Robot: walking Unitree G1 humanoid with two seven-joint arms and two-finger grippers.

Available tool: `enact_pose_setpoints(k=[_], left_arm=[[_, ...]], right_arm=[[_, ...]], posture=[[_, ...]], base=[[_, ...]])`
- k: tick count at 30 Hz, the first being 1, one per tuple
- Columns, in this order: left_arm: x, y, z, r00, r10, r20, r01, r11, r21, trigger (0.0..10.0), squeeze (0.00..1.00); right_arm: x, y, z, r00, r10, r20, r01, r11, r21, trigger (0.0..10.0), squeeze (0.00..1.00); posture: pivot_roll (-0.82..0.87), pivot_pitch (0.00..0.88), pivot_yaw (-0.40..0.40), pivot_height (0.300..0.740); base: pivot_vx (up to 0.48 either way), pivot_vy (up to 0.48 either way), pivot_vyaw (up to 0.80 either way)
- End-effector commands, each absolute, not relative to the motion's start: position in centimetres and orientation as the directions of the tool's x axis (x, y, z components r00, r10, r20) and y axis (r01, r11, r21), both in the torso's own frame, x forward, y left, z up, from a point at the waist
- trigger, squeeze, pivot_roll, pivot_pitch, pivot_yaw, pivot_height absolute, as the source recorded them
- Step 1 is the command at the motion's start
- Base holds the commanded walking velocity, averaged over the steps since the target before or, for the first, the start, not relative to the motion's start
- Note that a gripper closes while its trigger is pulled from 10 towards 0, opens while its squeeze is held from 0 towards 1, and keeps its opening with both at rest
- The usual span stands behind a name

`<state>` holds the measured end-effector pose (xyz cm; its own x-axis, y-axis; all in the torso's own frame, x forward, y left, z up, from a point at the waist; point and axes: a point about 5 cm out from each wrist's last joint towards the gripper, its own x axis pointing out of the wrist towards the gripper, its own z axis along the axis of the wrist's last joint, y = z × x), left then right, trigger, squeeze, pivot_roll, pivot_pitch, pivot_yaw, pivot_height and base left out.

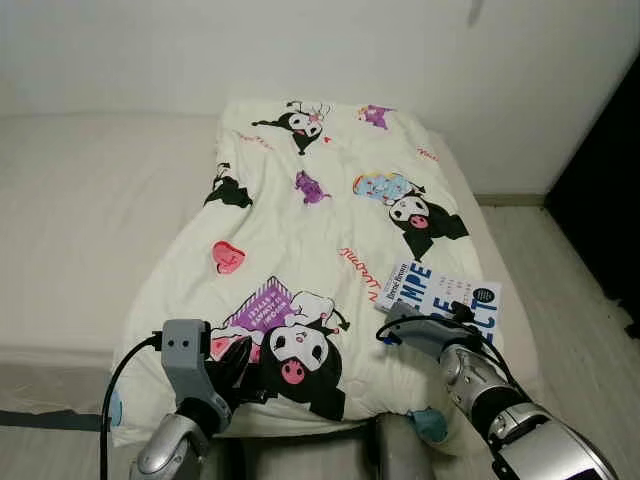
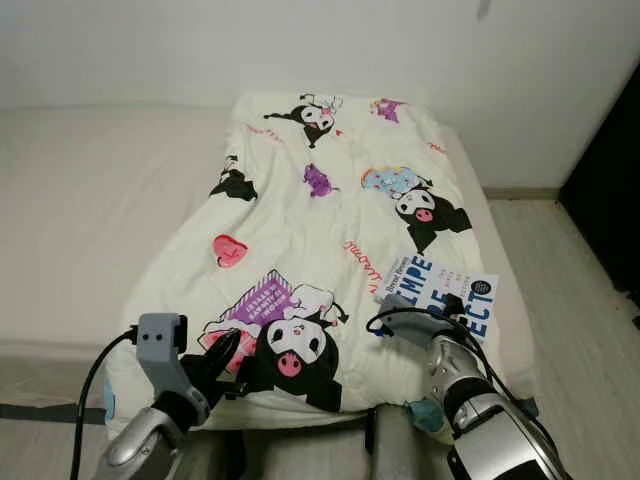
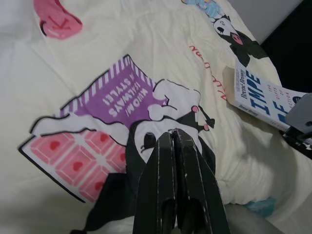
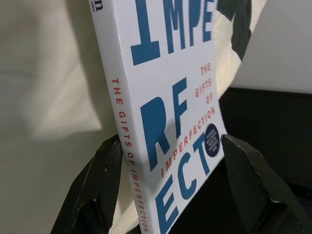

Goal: Clean up the room

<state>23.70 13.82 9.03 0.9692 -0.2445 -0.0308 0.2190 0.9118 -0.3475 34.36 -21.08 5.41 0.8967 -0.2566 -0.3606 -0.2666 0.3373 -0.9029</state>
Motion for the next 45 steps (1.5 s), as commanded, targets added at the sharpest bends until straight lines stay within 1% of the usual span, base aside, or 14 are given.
enact_pose_setpoints(k=[1, 18, 22, 27, 29, 32, 34, 36, 37, 40, 41, 43, 44, 45], left_arm=[[23.4, 13.8, 8.4, 0.969, -0.241, -0.062, 0.203, 0.909, -0.363, 10.0, 0.00], [23.5, 13.0, 9.4, 0.966, -0.258, -0.020, 0.228, 0.888, -0.399, 10.0, 0.00], [23.0, 11.4, 10.2, 0.926, -0.378, 0.019, 0.355, 0.850, -0.389, 10.0, 0.00], [22.2, 9.1, 11.7, 0.829, -0.554, 0.081, 0.553, 0.790, -0.265, 10.0, 0.00], [22.2, 9.1, 11.7, 0.829, -0.554, 0.081, 0.553, 0.790, -0.265, 10.0, 0.00], [21.9, 8.3, 12.7, 0.779, -0.617, 0.110, 0.626, 0.759, -0.178, 10.0, 0.00], [21.9, 8.1, 13.0, 0.769, -0.628, 0.121, 0.639, 0.755, -0.146, 10.0, 0.00], [22.2, 8.0, 13.7, 0.769, -0.622, 0.151, 0.632, 0.775, -0.024, 10.0, 0.00], [22.2, 8.0, 13.7, 0.769, -0.622, 0.151, 0.632, 0.775, -0.024, 10.0, 0.00], [22.6, 7.9, 13.9, 0.773, -0.615, 0.159, 0.607, 0.789, 0.099, 10.0, 0.00], [22.7, 7.9, 14.0, 0.779, -0.605, 0.167, 0.597, 0.796, 0.103, 10.0, 0.00], [22.8, 8.0, 14.1, 0.782, -0.599, 0.171, 0.592, 0.800, 0.098, 10.0, 0.00], [22.8, 8.0, 14.2, 0.786, -0.594, 0.174, 0.589, 0.804, 0.085, 10.0, 0.00], [22.8, 8.0, 14.2, 0.784, -0.597, 0.171, 0.591, 0.802, 0.088, 10.0, 0.00]], right_arm=[[34.6, -20.9, 5.7, 0.904, -0.248, -0.348, -0.258, 0.332, -0.907, 10.0, 0.00], [35.5, -23.0, 8.0, 0.912, -0.330, -0.245, -0.127, 0.341, -0.931, 10.0, 0.00], [35.8, -23.7, 8.8, 0.913, -0.341, -0.223, -0.111, 0.319, -0.941, 10.0, 0.00], [35.9, -24.1, 9.0, 0.914, -0.338, -0.226, -0.128, 0.287, -0.949, 10.0, 0.00], [35.9, -24.1, 9.0, 0.914, -0.338, -0.226, -0.128, 0.287, -0.949, 10.0, 0.00], [35.8, -24.2, 8.9, 0.914, -0.336, -0.229, -0.137, 0.276, -0.951, 10.0, 0.00], [35.8, -24.3, 9.0, 0.913, -0.336, -0.230, -0.138, 0.275, -0.951, 10.0, 0.00], [35.9, -24.3, 9.0, 0.913, -0.333, -0.234, -0.144, 0.275, -0.951, 9.9, 0.00], [35.9, -24.3, 9.0, 0.913, -0.333, -0.234, -0.144, 0.275, -0.951, 9.9, 0.00], [35.9, -24.3, 9.0, 0.913, -0.332, -0.237, -0.146, 0.277, -0.950, 9.6, 0.00], [35.9, -24.3, 9.0, 0.912, -0.332, -0.239, -0.147, 0.280, -0.949, 9.2, 0.00], [35.9, -24.3, 9.0, 0.912, -0.332, -0.241, -0.148, 0.282, -0.948, 9.2, 0.00], [35.9, -24.3, 9.0, 0.911, -0.332, -0.243, -0.148, 0.287, -0.946, 4.8, 0.00], [35.9, -24.4, 9.0, 0.911, -0.332, -0.245, -0.149, 0.289, -0.946, 2.5, 0.00]], posture=[[-0.06, 0.268, -0.016, 0.592], [-0.04, 0.301, -0.016, 0.592], [-0.04, 0.304, -0.014, 0.592], [-0.04, 0.308, -0.014, 0.592], [-0.04, 0.308, -0.014, 0.592], [-0.03, 0.310, -0.014, 0.592], [-0.03, 0.310, -0.014, 0.592], [-0.03, 0.311, -0.014, 0.592], [-0.03, 0.311, -0.014, 0.592], [-0.03, 0.312, -0.013, 0.592], [-0.03, 0.313, -0.013, 0.592], [-0.03, 0.313, -0.013, 0.592], [-0.03, 0.311, -0.012, 0.592], [-0.03, 0.311, -0.012, 0.592]], base=[[0.000, 0.000, 0.00], [0.000, 0.000, 0.00], [0.000, 0.000, 0.00], [0.000, 0.000, 0.00], [0.000, 0.000, 0.00], [0.000, 0.000, 0.00], [0.000, 0.000, 0.00], [0.000, 0.000, 0.00], [0.000, 0.000, 0.00], [0.000, 0.000, 0.00], [0.000, 0.000, 0.00], [0.000, 0.000, 0.00], [0.000, 0.000, 0.00], [0.000, 0.000, 0.00]])
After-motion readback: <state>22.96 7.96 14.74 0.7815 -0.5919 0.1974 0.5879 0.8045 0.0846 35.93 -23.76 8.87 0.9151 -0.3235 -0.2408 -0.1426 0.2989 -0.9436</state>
